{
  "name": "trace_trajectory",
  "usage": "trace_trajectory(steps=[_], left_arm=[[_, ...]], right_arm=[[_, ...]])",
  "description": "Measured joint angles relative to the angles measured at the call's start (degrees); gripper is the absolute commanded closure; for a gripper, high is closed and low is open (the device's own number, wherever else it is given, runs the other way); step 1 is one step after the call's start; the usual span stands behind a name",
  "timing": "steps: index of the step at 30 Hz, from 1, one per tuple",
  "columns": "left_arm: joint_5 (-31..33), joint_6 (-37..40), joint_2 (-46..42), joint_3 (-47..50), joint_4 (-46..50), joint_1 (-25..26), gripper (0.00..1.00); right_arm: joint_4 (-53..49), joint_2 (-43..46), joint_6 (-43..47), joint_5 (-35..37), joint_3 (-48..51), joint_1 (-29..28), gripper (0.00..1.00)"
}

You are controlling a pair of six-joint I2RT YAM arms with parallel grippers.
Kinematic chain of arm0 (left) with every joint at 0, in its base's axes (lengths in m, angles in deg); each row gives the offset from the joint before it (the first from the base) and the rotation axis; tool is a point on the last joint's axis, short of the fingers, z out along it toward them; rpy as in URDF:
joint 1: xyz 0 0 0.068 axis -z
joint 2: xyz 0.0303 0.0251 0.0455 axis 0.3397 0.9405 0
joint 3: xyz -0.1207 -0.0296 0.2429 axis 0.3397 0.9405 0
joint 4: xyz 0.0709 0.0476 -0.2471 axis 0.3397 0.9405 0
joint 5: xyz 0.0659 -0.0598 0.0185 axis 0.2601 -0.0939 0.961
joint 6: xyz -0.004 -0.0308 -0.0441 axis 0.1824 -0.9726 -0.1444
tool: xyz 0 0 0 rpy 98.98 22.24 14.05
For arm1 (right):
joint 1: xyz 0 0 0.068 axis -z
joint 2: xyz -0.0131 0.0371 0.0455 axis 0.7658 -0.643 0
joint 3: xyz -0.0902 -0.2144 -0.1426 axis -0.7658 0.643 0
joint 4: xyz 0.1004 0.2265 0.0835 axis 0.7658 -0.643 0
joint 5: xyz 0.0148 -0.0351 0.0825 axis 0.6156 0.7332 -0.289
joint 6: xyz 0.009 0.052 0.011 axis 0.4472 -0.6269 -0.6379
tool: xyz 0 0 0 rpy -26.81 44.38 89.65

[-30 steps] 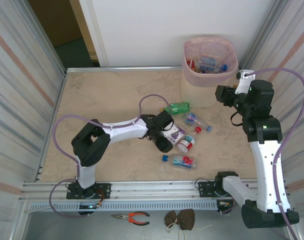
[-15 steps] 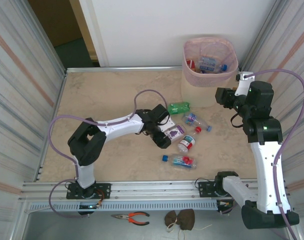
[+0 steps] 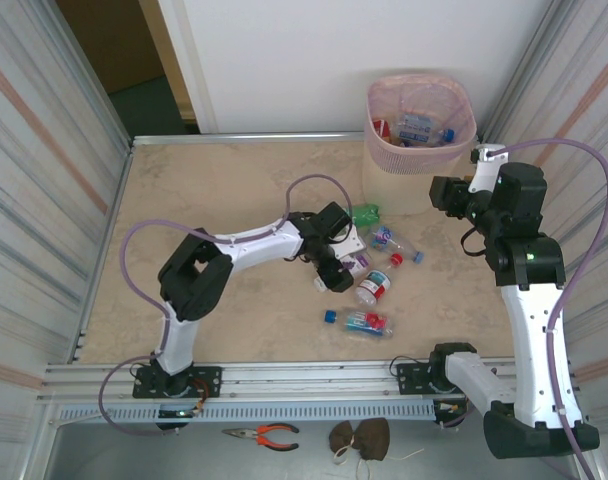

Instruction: Put the plastic bottles in the bin

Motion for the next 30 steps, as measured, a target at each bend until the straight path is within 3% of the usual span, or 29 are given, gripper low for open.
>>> trace_trajectory(steps=[9, 16, 23, 30], left_arm=[[0.20, 1.66, 1.99, 0.00, 0.24, -0.13, 0.36], [0.85, 1.88, 0.85, 0.61, 0.22, -0.72, 0.40], [-0.44, 0.48, -9.55, 6.16, -0.90, -3.69, 0.41], [-7.69, -2.67, -23.78, 11.61, -7.48, -7.08, 0.42]], right_arm=[[-0.37, 0.02, 0.00, 0.00, 0.00, 0.00, 0.41], [-0.35, 0.04, -0.26, -0.07, 0.00, -0.31, 0.42], [0.28, 1.07, -2.84, -2.91, 0.00, -1.53, 0.41], [7.63, 4.42, -6.25, -10.19, 3.74, -2.78, 0.38]])
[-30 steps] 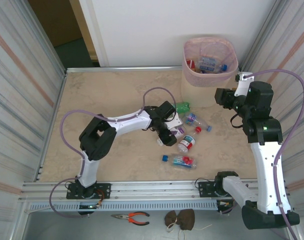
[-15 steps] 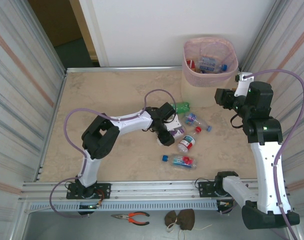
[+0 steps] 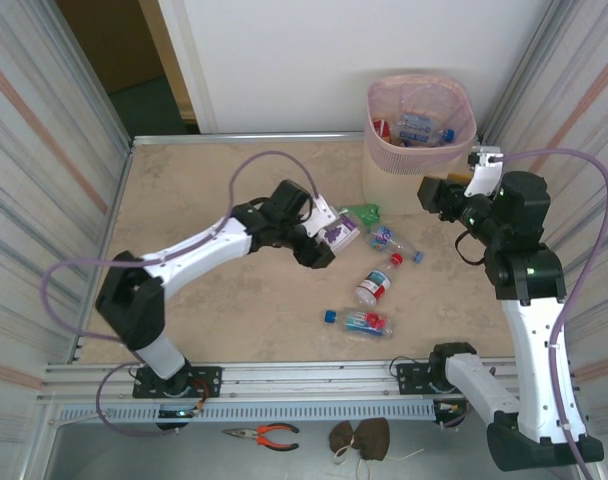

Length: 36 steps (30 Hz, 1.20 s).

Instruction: Put the plastic bottles in the bin

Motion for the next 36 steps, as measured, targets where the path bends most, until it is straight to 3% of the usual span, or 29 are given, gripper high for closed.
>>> trace_trajectory(steps=[8, 17, 25, 36], left_arm=[[-12.26, -4.79, -14.25, 5.88, -12.20, -3.23, 0.42], [-22.18, -10.51, -23.76, 6.95, -26.38, -3.32, 0.42], [-27.41, -15.93, -27.39, 8.46, -37.27, -3.32, 0.44], [-32.26, -23.23, -27.58, 8.68, -48.28, -3.32, 0.45]], right_arm=[[11.32, 1.75, -4.00, -8.33, 4.61, -4.17, 0.32], [25.44, 2.23, -5.97, -16.44, 6.47, -12.85, 0.21], [36.33, 1.16, -7.19, -22.88, 6.93, -22.21, 0.10], [38.58, -5.49, -5.31, -24.24, 2.97, -32.87, 0.10]])
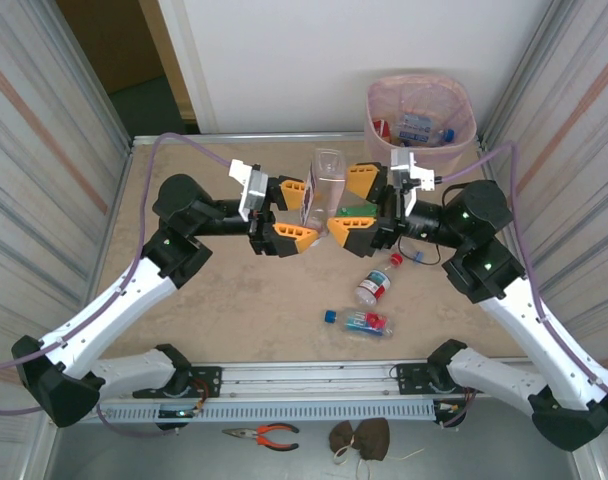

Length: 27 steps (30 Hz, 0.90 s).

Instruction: Put the plastic bottles in the bin

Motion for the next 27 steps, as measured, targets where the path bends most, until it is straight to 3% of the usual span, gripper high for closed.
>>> trace_trajectory(steps=[14, 21, 27], left_arm=[[-1.86, -1.64, -1.22, 0.44, -1.57, 0.00, 0.44], [-0.28, -1.09, -2.84, 1.36, -0.92, -0.09, 0.24], [6.21, 2.08, -6.93, 3.54, 4.20, -0.11, 0.14]], right_arm=[[1.14, -3.19, 1.53, 0.31, -2.93, -4.61, 0.36], [1.01, -3.67, 1.60, 0.94, -3.48, -5.44, 0.42], [-4.37, -3.65, 4.42, 6.75, -5.44, -5.53, 0.43]])
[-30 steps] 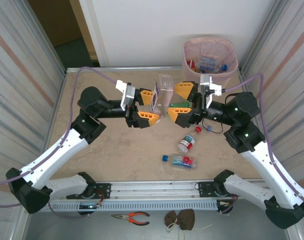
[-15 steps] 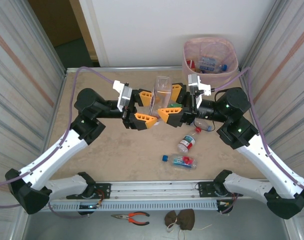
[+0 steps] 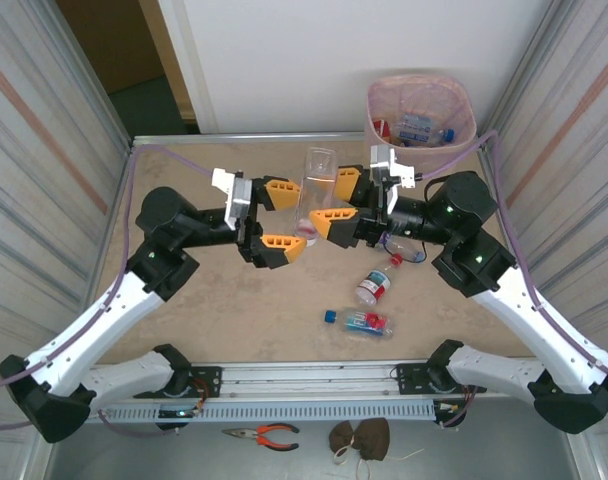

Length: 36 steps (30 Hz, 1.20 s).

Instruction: Put the plastic bottles in the bin

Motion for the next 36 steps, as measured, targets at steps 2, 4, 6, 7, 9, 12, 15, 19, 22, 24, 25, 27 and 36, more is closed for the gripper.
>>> trace_trajectory(steps=[2, 4, 6, 7, 9, 12, 15, 19, 22, 24, 25, 27, 36], left_arm=[[2.43, 1.14, -1.84, 0.96, 2.34, -0.02, 0.13], [4.33, 2.21, -3.61, 1.64, 4.79, 0.00, 0.12], [6.10, 3.13, -5.31, 2.08, 7.04, 0.00, 0.12], [6.73, 3.48, -5.92, 2.27, 7.89, 0.00, 0.12], [7.96, 4.24, -7.45, 2.89, 9.51, 0.00, 0.12], [9.16, 4.98, -8.85, 3.45, 11.61, 0.00, 0.11], [10.14, 5.60, -9.84, 4.20, 13.25, 0.00, 0.11], [10.69, 5.60, -10.51, 5.55, 14.10, 0.00, 0.11], [10.69, 5.55, -10.36, 5.90, 14.36, 0.00, 0.11], [10.69, 5.55, -10.19, 5.95, 14.36, 0.00, 0.11], [10.69, 5.55, -10.10, 6.08, 14.34, 0.00, 0.11], [10.69, 5.49, -10.01, 6.51, 14.32, 0.00, 0.11], [11.13, 5.33, -7.04, 7.34, 14.34, 0.00, 0.11]], right_arm=[[-1.95, 0.04, 0.68, 1.92, -1.22, 1.22, 0.43], [-3.76, 0.04, 1.25, 4.11, -2.62, 4.42, 0.45], [-5.95, -0.37, 1.25, 6.23, -4.33, 8.55, 0.46], [-7.02, -0.81, 1.22, 7.30, -5.44, 10.62, 0.47], [-9.49, -2.34, 0.98, 9.92, -8.22, 15.26, 0.50], [-12.83, -5.33, 0.26, 13.66, -12.20, 21.49, 0.53], [-17.11, -9.97, -0.07, 17.97, -17.25, 26.95, 0.56], [-22.05, -17.81, 0.02, 23.39, -24.20, 32.50, 0.57], [-25.33, -23.85, 0.48, 24.98, -28.61, 35.56, 0.57], [-28.04, -27.96, 1.18, 25.16, -32.09, 37.11, 0.57], [-29.66, -30.40, 1.51, 25.16, -34.42, 37.81, 0.57], [-32.74, -34.75, 1.73, 25.11, -39.12, 38.86, 0.57], [-48.87, -51.32, 3.26, 22.43, -59.43, 39.85, 0.57]])
